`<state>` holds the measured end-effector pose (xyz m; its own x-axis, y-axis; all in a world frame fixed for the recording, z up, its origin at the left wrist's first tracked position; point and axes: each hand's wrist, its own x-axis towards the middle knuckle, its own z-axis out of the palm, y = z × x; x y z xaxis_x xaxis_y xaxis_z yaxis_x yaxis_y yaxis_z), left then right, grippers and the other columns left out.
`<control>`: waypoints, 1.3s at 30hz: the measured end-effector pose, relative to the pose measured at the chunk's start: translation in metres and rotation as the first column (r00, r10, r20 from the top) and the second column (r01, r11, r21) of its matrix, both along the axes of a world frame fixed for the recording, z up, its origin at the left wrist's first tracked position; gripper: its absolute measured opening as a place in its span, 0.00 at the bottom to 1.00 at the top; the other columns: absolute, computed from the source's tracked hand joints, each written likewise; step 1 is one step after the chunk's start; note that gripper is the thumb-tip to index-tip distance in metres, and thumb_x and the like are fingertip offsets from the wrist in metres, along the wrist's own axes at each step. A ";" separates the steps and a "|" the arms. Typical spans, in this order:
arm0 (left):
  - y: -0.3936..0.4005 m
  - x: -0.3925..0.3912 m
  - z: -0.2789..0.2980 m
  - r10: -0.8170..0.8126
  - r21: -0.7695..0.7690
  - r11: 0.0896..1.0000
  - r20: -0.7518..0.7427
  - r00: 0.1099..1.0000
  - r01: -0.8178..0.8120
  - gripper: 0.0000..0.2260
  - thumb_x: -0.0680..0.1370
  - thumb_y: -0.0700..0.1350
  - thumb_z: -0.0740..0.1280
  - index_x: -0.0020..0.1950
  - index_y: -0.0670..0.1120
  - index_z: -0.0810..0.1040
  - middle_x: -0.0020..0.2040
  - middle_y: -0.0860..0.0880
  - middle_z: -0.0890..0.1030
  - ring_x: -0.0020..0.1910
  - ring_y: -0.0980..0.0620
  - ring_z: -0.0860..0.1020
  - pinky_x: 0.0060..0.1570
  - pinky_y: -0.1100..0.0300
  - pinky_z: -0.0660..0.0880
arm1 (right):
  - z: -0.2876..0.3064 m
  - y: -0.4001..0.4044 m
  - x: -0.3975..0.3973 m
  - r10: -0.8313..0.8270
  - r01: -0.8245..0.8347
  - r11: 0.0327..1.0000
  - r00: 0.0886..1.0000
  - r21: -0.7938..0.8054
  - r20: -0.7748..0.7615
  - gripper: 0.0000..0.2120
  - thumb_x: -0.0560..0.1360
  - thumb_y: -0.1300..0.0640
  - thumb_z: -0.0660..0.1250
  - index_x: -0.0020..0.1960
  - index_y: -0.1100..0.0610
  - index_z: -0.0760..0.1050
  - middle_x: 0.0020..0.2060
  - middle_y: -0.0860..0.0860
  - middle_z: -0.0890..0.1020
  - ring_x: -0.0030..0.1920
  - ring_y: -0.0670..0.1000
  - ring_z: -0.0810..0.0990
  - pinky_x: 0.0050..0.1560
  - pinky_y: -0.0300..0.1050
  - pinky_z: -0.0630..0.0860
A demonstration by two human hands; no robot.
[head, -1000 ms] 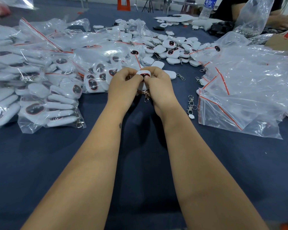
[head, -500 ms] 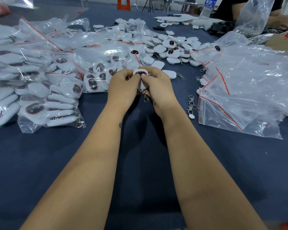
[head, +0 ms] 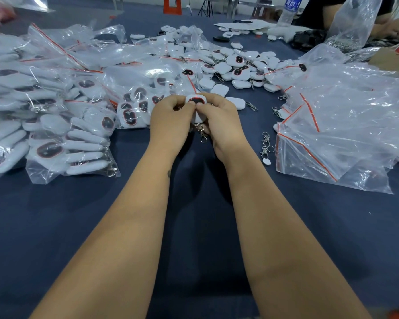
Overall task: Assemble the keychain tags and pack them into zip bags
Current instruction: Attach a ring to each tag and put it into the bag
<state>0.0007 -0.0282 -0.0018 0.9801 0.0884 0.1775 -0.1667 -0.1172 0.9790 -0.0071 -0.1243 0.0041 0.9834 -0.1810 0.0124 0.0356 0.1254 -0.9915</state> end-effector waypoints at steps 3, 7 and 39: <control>0.000 0.000 0.001 0.009 -0.030 1.000 -0.003 1.000 -0.009 0.07 0.78 0.43 0.64 0.49 0.48 0.82 0.37 0.55 0.79 0.36 0.57 0.76 0.43 0.60 0.74 | -0.001 0.002 -0.001 -0.101 0.104 0.993 0.994 -0.059 0.048 0.06 0.77 0.65 0.65 0.50 0.57 0.78 0.46 0.57 0.85 0.47 0.55 0.84 0.56 0.56 0.80; 0.001 -0.002 0.000 0.046 -0.015 0.999 0.032 0.998 -0.046 0.12 0.77 0.38 0.62 0.56 0.52 0.78 0.49 0.40 0.80 0.46 0.44 0.79 0.52 0.50 0.78 | 0.000 0.001 -0.002 -0.233 0.263 0.959 0.945 -0.107 0.229 0.08 0.78 0.63 0.65 0.50 0.50 0.76 0.42 0.45 0.80 0.38 0.36 0.76 0.45 0.32 0.75; -0.004 -0.014 0.005 0.116 -0.074 0.992 0.193 0.974 -0.103 0.13 0.77 0.47 0.61 0.58 0.58 0.79 0.40 0.62 0.81 0.41 0.61 0.78 0.51 0.57 0.78 | 0.003 0.016 -0.006 -0.100 0.108 0.900 0.994 -0.422 0.043 0.12 0.74 0.42 0.61 0.36 0.42 0.77 0.57 0.56 0.77 0.62 0.58 0.74 0.68 0.60 0.67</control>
<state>-0.0130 -0.0324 0.0029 0.9104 0.2103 0.3563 -0.3461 -0.0848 0.9343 -0.0127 -0.1080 0.0075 0.9580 -0.2558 0.1296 0.0453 -0.3113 -0.9492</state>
